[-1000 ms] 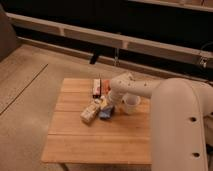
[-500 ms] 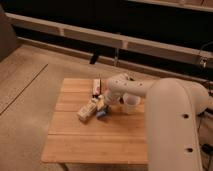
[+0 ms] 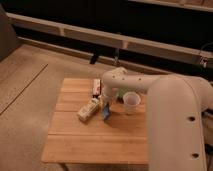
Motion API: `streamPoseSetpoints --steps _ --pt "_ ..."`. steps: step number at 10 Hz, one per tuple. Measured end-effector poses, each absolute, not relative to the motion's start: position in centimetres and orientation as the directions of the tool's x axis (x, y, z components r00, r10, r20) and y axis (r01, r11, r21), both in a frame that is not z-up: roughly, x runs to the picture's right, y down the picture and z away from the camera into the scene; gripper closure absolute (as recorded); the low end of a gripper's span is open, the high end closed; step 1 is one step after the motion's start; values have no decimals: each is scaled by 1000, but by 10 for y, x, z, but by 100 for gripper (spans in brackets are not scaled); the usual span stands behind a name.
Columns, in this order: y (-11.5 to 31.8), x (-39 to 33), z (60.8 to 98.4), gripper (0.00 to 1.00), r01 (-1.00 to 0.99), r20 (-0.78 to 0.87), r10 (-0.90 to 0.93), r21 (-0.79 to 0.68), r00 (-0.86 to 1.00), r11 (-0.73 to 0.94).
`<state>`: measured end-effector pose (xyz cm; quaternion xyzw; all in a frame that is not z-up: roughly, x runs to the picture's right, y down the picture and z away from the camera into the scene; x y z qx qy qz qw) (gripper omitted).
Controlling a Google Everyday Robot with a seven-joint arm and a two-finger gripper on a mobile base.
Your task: Place the white sponge in the ceramic cup
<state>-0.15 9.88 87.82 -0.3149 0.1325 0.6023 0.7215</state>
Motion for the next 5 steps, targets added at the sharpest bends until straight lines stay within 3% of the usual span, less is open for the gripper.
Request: streamPoseSetpoints --steps 2,5 --pt "82 -20 859 100 -943 -546 789 -310 282 122" --pt "18 -65 805 100 -910 -426 814 -301 394 284"
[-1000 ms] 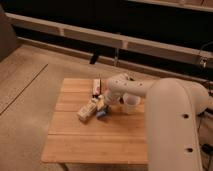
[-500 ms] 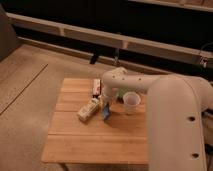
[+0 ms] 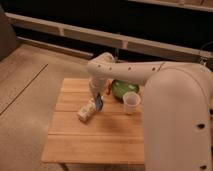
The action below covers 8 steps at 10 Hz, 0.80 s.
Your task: Place the white sponge in the ceramic cup
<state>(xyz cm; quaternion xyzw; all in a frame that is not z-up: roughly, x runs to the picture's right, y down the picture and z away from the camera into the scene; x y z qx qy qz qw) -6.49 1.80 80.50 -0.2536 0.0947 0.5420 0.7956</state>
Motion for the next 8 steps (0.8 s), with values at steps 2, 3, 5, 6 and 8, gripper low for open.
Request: streamPoseSetpoints --steps 2,3,5,6,8 --pt "-27 -57 772 100 -910 -356 838 -201 414 364" --pt "-45 -41 754 100 -916 -331 854 -132 401 379" --pt "-65 11 714 100 -938 -308 894 11 326 346" --pt "-65 35 700 100 -949 -311 909 61 278 311" --pt "-64 66 684 100 -957 -313 925 119 216 264"
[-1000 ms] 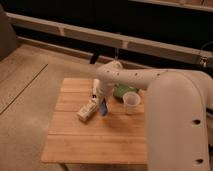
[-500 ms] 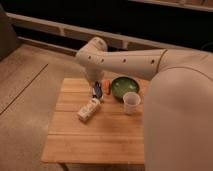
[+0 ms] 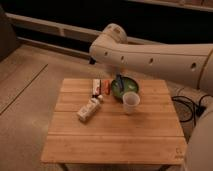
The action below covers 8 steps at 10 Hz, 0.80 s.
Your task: Place the white sponge in the ceramic cup
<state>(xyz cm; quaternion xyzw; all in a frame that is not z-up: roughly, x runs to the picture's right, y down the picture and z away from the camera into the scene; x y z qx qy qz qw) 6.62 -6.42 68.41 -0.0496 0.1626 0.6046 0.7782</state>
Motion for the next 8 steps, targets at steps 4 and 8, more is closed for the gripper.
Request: streamPoseSetpoints --steps 4,8 --pt "-68 72 691 100 -958 -307 932 148 193 247" --pt "-63 169 705 100 -939 -301 954 330 -12 92"
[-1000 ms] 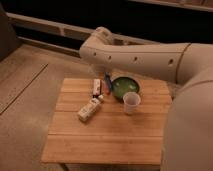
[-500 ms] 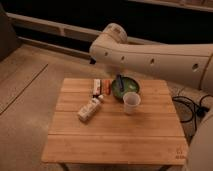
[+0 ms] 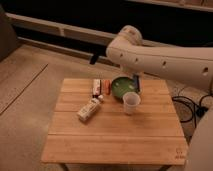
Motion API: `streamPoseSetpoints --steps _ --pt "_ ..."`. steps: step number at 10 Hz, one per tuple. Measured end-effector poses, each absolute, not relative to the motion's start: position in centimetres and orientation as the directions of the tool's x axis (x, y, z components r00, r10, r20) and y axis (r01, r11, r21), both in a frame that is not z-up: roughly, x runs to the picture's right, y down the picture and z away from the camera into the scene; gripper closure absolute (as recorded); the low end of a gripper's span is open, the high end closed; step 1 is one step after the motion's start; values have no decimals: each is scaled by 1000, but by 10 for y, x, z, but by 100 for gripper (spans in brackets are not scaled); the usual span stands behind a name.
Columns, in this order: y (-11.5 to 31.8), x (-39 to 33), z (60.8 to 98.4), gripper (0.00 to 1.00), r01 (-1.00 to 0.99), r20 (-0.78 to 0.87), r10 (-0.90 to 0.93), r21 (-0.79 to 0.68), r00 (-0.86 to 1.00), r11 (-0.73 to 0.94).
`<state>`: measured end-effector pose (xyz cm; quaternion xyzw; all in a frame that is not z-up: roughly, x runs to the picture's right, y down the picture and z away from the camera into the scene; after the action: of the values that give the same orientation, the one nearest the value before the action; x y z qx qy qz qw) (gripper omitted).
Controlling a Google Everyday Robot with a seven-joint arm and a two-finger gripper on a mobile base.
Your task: Place the white sponge in the ceramic cup
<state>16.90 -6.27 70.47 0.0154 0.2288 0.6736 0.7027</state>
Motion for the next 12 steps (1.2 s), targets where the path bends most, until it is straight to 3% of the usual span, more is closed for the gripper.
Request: streamPoseSetpoints --steps 3,7,12 --pt "-53 180 740 100 -943 -318 945 331 -76 35" --pt "-49 145 792 100 -967 -366 930 244 -29 66" --pt "-22 136 819 100 -974 -440 898 207 -10 91"
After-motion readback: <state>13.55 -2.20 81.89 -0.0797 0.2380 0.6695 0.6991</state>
